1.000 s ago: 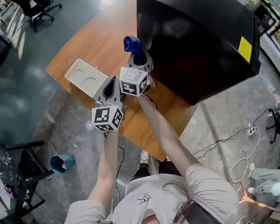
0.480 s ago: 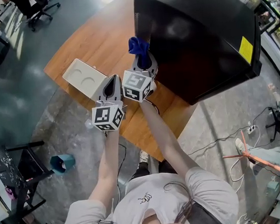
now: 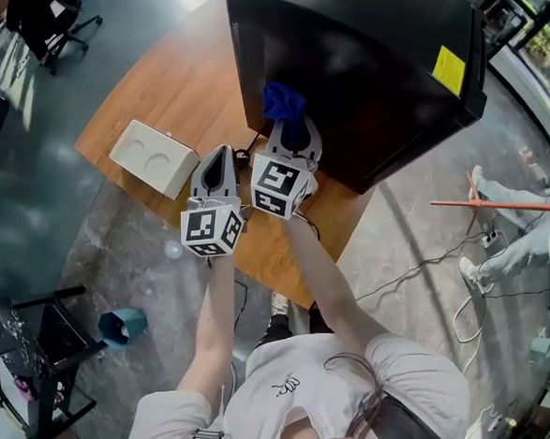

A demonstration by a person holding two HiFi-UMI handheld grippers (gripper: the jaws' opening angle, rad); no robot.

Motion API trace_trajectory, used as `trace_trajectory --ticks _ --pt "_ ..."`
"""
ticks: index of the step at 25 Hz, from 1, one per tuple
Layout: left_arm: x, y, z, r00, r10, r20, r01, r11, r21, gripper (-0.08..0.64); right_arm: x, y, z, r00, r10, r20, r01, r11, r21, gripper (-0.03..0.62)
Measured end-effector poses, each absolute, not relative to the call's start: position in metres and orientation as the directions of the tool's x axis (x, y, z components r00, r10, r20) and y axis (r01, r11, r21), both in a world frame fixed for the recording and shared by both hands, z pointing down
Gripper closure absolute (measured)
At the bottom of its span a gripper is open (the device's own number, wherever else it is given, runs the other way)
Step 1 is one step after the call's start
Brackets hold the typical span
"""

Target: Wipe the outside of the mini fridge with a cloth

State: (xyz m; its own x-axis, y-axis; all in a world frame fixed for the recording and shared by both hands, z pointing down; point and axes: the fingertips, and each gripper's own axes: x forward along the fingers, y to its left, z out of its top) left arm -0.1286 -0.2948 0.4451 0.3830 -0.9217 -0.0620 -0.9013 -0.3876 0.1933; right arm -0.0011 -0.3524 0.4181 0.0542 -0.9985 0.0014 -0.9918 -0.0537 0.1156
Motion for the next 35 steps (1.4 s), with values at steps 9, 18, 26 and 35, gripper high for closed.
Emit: trace_trajectory --ticks 9,18,26,35 --pt "-0.089 -0.271 0.435 0.422 -0.903 -0.082 -0.882 -0.429 0.194 0.555 0.066 -0.299 0.401 0.121 -0.992 -0.032 -0.986 -0.123 0.115 0.523" --pt "-0.048 -0.251 0.428 0.463 -0.882 -0.094 -0.859 -0.472 0.197 0.555 0.130 -0.247 0.389 0.171 -0.984 -0.054 -0.979 -0.176 0.102 0.523" --pt "-0.022 -0.240 0.421 0.492 -0.864 -0.106 -0.843 -0.503 0.190 0.555 0.161 -0.221 0.385 0.206 -0.976 -0.067 -0.969 -0.213 0.122 0.523" --pt "-0.010 -0.237 0.422 0.506 -0.857 -0.097 -0.836 -0.515 0.190 0.555 0.188 -0.210 0.388 0.253 -0.965 -0.061 -0.960 -0.259 0.108 0.523"
